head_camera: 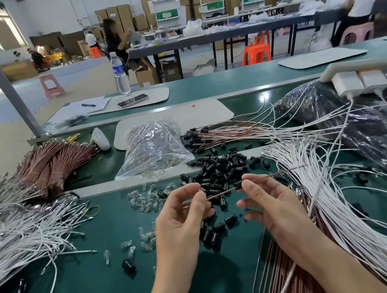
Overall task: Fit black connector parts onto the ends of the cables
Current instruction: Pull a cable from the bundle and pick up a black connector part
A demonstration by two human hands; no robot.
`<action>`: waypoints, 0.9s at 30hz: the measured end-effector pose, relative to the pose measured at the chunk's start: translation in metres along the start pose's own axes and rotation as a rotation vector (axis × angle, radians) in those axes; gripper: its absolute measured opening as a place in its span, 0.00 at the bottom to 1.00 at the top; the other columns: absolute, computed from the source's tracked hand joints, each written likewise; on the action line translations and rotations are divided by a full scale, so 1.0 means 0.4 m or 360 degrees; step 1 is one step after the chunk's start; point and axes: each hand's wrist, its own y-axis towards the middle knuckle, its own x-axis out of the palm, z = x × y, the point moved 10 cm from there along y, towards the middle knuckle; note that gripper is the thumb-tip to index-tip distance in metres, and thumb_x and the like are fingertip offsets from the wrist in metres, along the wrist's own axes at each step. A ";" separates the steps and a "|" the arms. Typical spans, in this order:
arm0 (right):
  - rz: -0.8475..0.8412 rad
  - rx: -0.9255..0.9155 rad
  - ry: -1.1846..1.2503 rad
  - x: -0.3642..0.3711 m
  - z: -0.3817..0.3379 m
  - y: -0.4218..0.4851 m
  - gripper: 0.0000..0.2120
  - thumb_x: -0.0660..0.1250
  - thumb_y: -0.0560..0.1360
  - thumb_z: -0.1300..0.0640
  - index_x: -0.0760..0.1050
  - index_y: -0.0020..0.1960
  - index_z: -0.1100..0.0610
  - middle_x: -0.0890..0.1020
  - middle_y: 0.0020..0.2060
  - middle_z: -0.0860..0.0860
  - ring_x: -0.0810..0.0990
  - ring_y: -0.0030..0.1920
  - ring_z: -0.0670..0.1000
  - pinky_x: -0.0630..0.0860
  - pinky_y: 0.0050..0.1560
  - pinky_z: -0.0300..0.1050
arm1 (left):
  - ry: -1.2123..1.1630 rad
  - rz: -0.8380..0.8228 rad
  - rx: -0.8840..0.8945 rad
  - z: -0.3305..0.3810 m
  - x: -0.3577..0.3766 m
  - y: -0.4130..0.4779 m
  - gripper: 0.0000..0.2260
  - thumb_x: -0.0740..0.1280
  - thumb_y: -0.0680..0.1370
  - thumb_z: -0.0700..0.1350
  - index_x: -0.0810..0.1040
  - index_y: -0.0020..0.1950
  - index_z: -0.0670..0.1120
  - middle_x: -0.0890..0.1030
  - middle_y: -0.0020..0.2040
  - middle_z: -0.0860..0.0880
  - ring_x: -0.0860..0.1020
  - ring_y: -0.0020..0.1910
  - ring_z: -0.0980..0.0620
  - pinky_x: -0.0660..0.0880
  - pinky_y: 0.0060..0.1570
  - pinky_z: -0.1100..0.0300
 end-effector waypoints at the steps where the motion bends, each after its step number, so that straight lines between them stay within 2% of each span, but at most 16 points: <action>1: 0.0009 -0.0003 0.0013 -0.002 -0.001 0.001 0.13 0.78 0.64 0.47 0.86 0.48 0.47 0.86 0.44 0.49 0.86 0.41 0.52 0.81 0.36 0.41 | -0.0076 0.0008 -0.0037 -0.006 -0.001 0.003 0.07 0.73 0.73 0.49 0.84 0.51 0.55 0.86 0.44 0.49 0.86 0.45 0.50 0.81 0.50 0.61; 6: -0.0044 -0.0005 -0.0028 0.011 0.005 -0.004 0.14 0.78 0.64 0.47 0.86 0.48 0.47 0.86 0.44 0.49 0.86 0.43 0.53 0.81 0.37 0.41 | -0.0313 0.0012 -0.0127 -0.025 0.014 0.003 0.08 0.74 0.71 0.43 0.85 0.49 0.52 0.85 0.45 0.48 0.86 0.48 0.48 0.81 0.50 0.61; 11: -0.0134 -0.0034 -0.0231 0.039 0.021 -0.016 0.12 0.75 0.69 0.47 0.84 0.51 0.46 0.86 0.48 0.54 0.86 0.48 0.56 0.81 0.41 0.43 | -0.0199 -0.0093 -0.0096 -0.020 0.060 -0.017 0.06 0.73 0.73 0.44 0.84 0.49 0.51 0.86 0.43 0.46 0.87 0.43 0.46 0.82 0.44 0.61; 15: -0.0027 -0.0112 -0.0058 0.000 -0.013 -0.002 0.09 0.70 0.73 0.53 0.84 0.53 0.48 0.86 0.50 0.55 0.86 0.51 0.56 0.82 0.42 0.43 | 0.0061 -0.0037 -0.0035 -0.015 0.044 -0.017 0.05 0.71 0.75 0.52 0.84 0.50 0.57 0.86 0.45 0.50 0.85 0.44 0.51 0.83 0.45 0.58; 19: 0.0441 -0.0407 0.0059 -0.117 -0.089 0.003 0.08 0.64 0.79 0.63 0.79 0.54 0.54 0.86 0.50 0.54 0.86 0.51 0.54 0.83 0.48 0.42 | 0.0341 -0.0041 0.0013 -0.022 0.037 -0.027 0.04 0.67 0.77 0.57 0.81 0.49 0.62 0.84 0.43 0.53 0.83 0.41 0.54 0.81 0.41 0.60; 22: 0.0895 -0.0685 -0.0021 -0.208 -0.146 -0.031 0.10 0.61 0.83 0.65 0.75 0.55 0.51 0.84 0.49 0.52 0.84 0.50 0.50 0.82 0.54 0.42 | 0.0610 -0.0128 0.0053 -0.031 0.068 -0.032 0.04 0.64 0.80 0.58 0.78 0.50 0.65 0.83 0.42 0.56 0.81 0.40 0.55 0.80 0.41 0.58; 25: 0.1187 -0.0806 0.0046 -0.270 -0.165 -0.060 0.11 0.58 0.84 0.64 0.72 0.54 0.49 0.80 0.49 0.51 0.83 0.45 0.47 0.81 0.53 0.41 | 0.0835 -0.0345 0.0063 -0.038 0.162 -0.024 0.06 0.63 0.83 0.55 0.78 0.49 0.62 0.82 0.41 0.57 0.78 0.36 0.55 0.76 0.35 0.58; 27: 0.1280 -0.0831 0.0067 -0.292 -0.170 -0.068 0.11 0.57 0.84 0.63 0.71 0.53 0.48 0.79 0.49 0.50 0.81 0.43 0.46 0.80 0.49 0.41 | 0.1045 -0.0487 0.0128 -0.029 0.245 -0.011 0.07 0.61 0.84 0.54 0.78 0.50 0.58 0.81 0.39 0.58 0.78 0.35 0.58 0.73 0.33 0.63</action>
